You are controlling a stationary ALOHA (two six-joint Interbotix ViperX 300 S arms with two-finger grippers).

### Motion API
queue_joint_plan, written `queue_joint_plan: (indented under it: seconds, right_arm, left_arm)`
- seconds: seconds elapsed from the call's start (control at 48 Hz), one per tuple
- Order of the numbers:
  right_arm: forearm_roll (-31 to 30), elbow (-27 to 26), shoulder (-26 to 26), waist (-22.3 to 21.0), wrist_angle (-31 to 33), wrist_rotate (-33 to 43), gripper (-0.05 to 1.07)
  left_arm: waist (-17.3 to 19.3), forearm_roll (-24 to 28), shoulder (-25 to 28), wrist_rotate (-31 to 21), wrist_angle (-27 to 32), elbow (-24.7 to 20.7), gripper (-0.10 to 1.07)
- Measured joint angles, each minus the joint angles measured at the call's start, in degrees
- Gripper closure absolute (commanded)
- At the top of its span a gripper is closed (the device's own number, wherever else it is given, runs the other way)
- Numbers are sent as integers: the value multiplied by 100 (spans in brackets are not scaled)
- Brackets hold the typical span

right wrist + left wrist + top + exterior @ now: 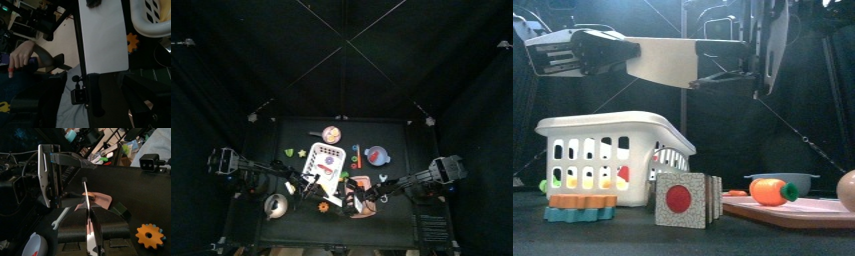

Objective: Grab cleaver with other hand

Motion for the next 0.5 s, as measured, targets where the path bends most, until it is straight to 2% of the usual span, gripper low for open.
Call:
queue_joint_plan:
  seconds: [0.375,0.5]
  right_arm:
    - [-35,211,-809,18,1564,-62,-2]
    - [-290,325,-1116,26,1942,-70,-2]
  left_arm:
    - [-9,-18,-9,-26,0,0,57]
    - [18,-264,0,-88,0,0,57]
